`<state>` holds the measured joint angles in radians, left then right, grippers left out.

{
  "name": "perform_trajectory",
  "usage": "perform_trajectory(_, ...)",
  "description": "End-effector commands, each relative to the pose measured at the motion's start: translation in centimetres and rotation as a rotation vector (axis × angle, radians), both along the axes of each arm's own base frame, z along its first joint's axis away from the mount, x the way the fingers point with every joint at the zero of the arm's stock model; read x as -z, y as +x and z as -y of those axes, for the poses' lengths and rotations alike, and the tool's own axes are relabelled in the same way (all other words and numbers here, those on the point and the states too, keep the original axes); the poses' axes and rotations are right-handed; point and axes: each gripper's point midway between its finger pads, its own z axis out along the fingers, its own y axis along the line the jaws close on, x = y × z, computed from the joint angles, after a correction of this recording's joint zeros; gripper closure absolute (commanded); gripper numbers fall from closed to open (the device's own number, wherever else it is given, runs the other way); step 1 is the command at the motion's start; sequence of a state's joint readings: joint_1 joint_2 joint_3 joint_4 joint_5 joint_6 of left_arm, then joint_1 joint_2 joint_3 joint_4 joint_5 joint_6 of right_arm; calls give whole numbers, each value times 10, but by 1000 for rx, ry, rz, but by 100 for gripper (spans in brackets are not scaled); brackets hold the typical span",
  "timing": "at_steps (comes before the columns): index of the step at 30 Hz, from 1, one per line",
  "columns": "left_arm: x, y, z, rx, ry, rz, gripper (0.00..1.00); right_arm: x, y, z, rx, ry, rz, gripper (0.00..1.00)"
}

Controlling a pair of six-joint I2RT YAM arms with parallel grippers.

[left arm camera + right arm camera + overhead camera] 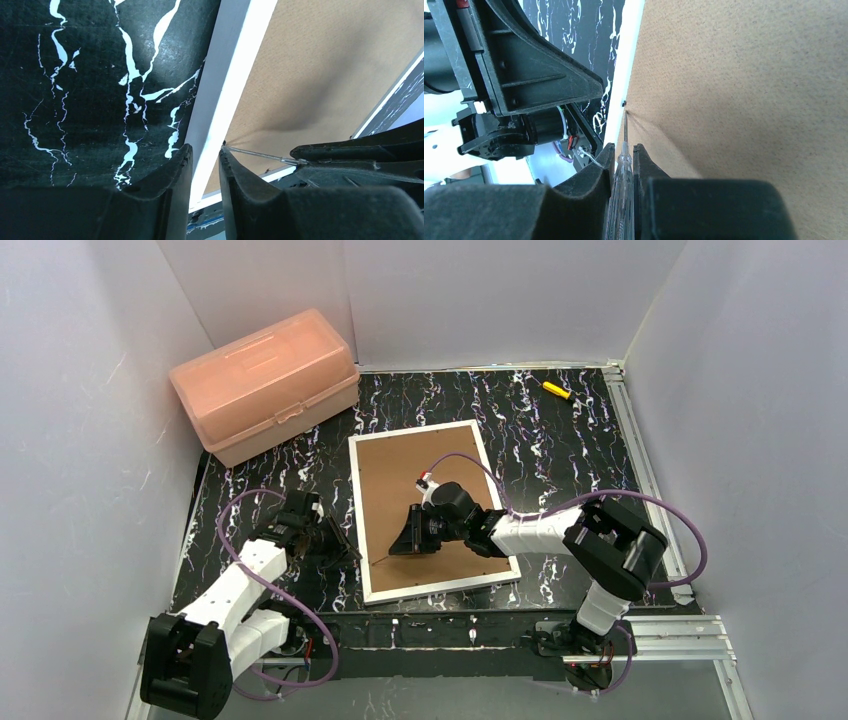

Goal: Take the photo out of the frame
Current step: Release the photo frame item from the photo frame.

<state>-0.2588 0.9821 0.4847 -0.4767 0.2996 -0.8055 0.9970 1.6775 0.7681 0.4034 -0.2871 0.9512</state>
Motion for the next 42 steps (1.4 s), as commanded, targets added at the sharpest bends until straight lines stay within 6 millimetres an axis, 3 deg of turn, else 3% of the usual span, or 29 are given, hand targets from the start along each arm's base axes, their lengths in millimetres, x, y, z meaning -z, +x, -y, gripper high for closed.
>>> perform_trajectory(1,2,-8,-1,-2,-6,-23,77,7,0,1,16,-13,7,99)
perform_trajectory(7,4,-8,5,26,-34,-25,80,10,2,6,31,-32,9,99)
perform_trajectory(13,7,-9,10,42,-65,-33,75,11,4,7,42,-39,14,99)
perform_trajectory(42,15,-10,10,52,-57,-52,82,14,13,8,65,-53,11,99)
